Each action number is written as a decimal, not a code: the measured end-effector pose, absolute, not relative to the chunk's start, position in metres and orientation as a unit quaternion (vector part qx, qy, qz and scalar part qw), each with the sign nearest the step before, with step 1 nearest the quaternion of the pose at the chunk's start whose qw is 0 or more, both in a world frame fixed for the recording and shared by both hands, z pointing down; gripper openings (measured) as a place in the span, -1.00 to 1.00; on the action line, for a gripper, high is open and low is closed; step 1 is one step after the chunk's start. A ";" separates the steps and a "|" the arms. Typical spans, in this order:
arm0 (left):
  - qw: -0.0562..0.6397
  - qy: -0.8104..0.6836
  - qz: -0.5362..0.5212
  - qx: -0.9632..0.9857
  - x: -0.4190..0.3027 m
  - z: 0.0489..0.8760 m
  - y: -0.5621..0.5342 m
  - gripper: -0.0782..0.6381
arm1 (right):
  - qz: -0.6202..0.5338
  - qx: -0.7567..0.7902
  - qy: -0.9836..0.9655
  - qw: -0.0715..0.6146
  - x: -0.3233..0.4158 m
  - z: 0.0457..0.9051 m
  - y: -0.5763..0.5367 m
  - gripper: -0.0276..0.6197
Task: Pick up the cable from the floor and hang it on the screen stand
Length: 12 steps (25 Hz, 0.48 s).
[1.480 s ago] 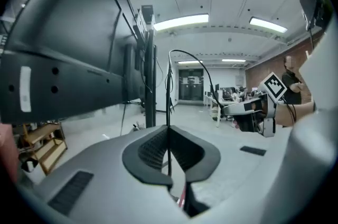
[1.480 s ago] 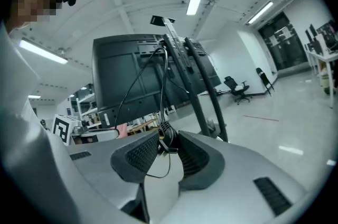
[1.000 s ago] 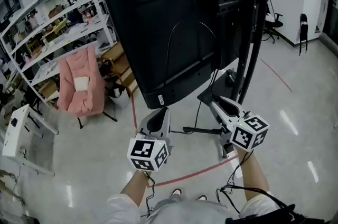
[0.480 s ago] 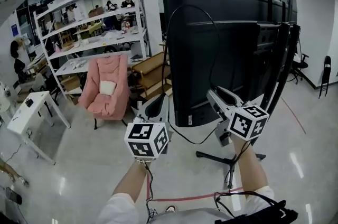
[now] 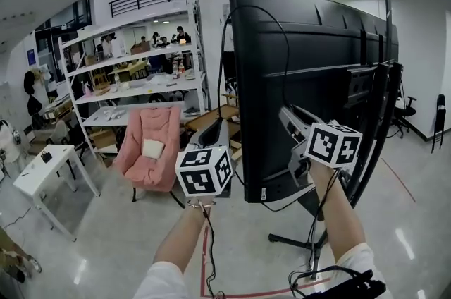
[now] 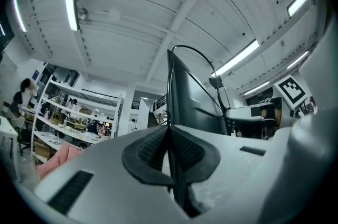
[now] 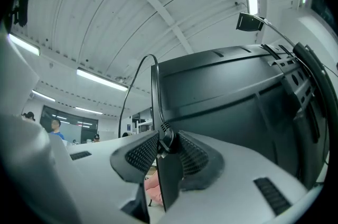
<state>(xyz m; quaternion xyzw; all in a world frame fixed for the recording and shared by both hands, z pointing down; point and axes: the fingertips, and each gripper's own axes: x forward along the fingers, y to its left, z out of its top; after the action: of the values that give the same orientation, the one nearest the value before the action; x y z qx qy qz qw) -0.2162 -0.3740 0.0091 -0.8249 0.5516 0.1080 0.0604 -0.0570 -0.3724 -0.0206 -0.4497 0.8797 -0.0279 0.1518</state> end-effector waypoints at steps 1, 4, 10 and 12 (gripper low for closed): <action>0.061 0.553 0.110 -0.824 -0.219 0.000 -0.379 -0.75 | -0.028 -0.448 0.880 0.153 -0.059 -0.031 -0.375 -0.54; 0.062 0.556 0.115 -0.821 -0.229 -0.025 -0.393 -0.75 | -0.037 -0.441 0.882 0.162 -0.065 -0.058 -0.379 -0.54; 0.060 0.556 0.111 -0.821 -0.239 -0.070 -0.424 -0.75 | -0.071 -0.411 0.890 0.187 -0.070 -0.101 -0.384 -0.54; 0.061 0.558 0.108 -0.820 -0.240 -0.084 -0.434 -0.75 | -0.084 -0.406 0.890 0.191 -0.070 -0.112 -0.388 -0.54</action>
<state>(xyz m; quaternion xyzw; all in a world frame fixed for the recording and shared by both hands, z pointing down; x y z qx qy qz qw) -0.2402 -0.4337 -0.0837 -0.8205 0.5580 0.1083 0.0609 -0.0699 -0.3878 -0.1124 -0.4059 0.8897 -0.0842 0.1911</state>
